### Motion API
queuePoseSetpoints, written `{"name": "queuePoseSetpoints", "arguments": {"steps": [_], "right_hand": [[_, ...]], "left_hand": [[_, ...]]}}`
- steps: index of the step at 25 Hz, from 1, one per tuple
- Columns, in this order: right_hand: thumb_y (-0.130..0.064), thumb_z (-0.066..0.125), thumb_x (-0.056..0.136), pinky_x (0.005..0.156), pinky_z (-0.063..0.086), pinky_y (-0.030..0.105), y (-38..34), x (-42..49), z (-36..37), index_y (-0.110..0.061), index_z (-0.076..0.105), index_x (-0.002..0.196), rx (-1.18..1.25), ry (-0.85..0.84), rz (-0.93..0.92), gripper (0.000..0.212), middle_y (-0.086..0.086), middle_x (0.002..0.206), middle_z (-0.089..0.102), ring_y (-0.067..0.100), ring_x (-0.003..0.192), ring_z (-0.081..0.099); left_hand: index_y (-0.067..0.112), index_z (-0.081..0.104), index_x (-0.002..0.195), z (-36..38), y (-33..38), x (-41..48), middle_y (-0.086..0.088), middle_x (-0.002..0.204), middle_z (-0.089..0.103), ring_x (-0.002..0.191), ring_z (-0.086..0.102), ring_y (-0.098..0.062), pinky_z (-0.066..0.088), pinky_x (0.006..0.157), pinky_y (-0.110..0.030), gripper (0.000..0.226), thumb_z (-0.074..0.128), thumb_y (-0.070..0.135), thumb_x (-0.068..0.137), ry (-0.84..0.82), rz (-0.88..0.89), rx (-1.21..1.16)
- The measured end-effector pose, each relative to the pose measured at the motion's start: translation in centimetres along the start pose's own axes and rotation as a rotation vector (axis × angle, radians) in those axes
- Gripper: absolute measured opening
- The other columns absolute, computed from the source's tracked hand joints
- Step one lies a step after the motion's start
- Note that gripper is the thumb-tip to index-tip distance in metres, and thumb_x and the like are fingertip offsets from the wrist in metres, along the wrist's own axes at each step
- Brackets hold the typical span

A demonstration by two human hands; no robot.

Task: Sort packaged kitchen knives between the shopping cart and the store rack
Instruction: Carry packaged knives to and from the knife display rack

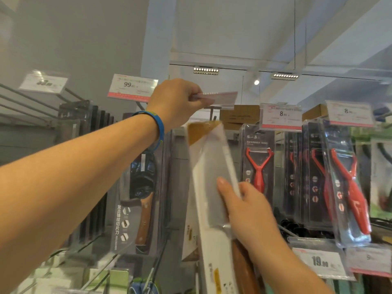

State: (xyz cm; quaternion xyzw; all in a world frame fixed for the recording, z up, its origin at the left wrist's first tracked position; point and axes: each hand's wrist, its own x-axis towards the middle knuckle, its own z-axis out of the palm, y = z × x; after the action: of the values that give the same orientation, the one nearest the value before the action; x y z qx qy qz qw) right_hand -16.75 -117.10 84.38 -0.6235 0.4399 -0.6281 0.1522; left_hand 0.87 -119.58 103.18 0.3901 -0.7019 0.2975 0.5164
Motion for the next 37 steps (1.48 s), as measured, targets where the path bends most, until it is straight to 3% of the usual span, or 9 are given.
{"name": "queuePoseSetpoints", "arguments": {"steps": [2,7,13,20,25,28,31,37], "right_hand": [[-0.063,0.058,0.092,0.063,0.056,0.032,-0.6,0.6,-1.3,-0.02,0.067,0.09,0.05,0.042,-0.006,0.044,-0.004,0.083,0.073,0.012,0.071,0.07],[-0.062,0.056,0.095,0.075,0.058,0.04,-1.1,1.7,-1.1,-0.02,0.065,0.094,0.003,-0.008,0.01,0.043,0.002,0.09,0.072,0.02,0.082,0.07],[-0.065,0.055,0.094,0.078,0.059,0.039,-0.5,1.9,0.7,-0.026,0.064,0.096,0.007,-0.041,-0.003,0.04,-0.004,0.093,0.072,0.015,0.085,0.07],[-0.064,0.057,0.094,0.054,0.054,0.021,-0.4,1.9,1.0,-0.022,0.067,0.096,0.154,-0.128,0.109,0.042,-0.006,0.087,0.074,0.007,0.071,0.072],[-0.063,0.055,0.095,0.074,0.058,0.037,-0.4,2.5,-0.2,-0.015,0.065,0.097,0.145,-0.095,0.211,0.049,0.005,0.093,0.071,0.022,0.085,0.071],[-0.064,0.055,0.095,0.065,0.051,0.032,-1.0,2.8,0.6,-0.016,0.065,0.099,0.155,-0.116,0.242,0.049,0.003,0.092,0.071,0.02,0.082,0.069],[-0.064,0.053,0.094,0.065,0.046,0.031,-1.0,3.2,0.4,-0.016,0.062,0.099,0.07,-0.133,0.209,0.049,0.0,0.095,0.067,0.017,0.084,0.065],[-0.06,0.056,0.094,0.07,0.052,0.035,-1.8,5.3,-0.9,-0.015,0.062,0.104,0.043,-0.168,0.27,0.047,0.004,0.1,0.07,0.024,0.089,0.068]], "left_hand": [[0.026,0.067,0.08,0.0,0.3,0.1,0.012,0.054,0.05,0.052,0.045,-0.006,0.028,0.048,-0.022,0.031,0.058,0.054,0.093,-0.004,0.004,-0.005],[0.029,0.058,0.066,-0.3,0.3,0.6,0.009,0.053,0.05,0.05,0.044,-0.008,0.029,0.047,-0.025,0.037,0.058,0.055,0.092,-0.024,0.005,-0.004],[0.026,0.069,0.083,-0.3,0.4,0.6,0.008,0.056,0.054,0.051,0.047,-0.008,0.03,0.047,-0.022,0.033,0.058,0.056,0.092,-0.025,-0.007,-0.021],[0.025,0.069,0.087,-0.2,0.5,0.5,0.007,0.06,0.056,0.054,0.047,-0.008,0.031,0.048,-0.021,0.033,0.056,0.055,0.093,-0.039,-0.009,-0.013],[0.026,0.068,0.082,-0.2,0.6,0.2,0.008,0.055,0.052,0.051,0.045,-0.008,0.029,0.047,-0.02,0.031,0.058,0.054,0.093,-0.033,-0.019,-0.017],[0.025,0.067,0.082,-0.3,0.7,0.3,0.007,0.055,0.052,0.051,0.045,-0.009,0.03,0.047,-0.022,0.032,0.058,0.054,0.093,-0.025,-0.017,-0.012],[0.027,0.066,0.081,-0.3,0.8,0.5,0.006,0.057,0.053,0.052,0.045,-0.01,0.03,0.048,-0.024,0.032,0.057,0.055,0.092,-0.028,-0.013,0.001],[0.028,0.061,0.074,-0.3,1.3,0.4,0.008,0.055,0.051,0.052,0.044,-0.008,0.028,0.047,-0.023,0.034,0.057,0.056,0.093,-0.022,-0.015,0.048]]}}
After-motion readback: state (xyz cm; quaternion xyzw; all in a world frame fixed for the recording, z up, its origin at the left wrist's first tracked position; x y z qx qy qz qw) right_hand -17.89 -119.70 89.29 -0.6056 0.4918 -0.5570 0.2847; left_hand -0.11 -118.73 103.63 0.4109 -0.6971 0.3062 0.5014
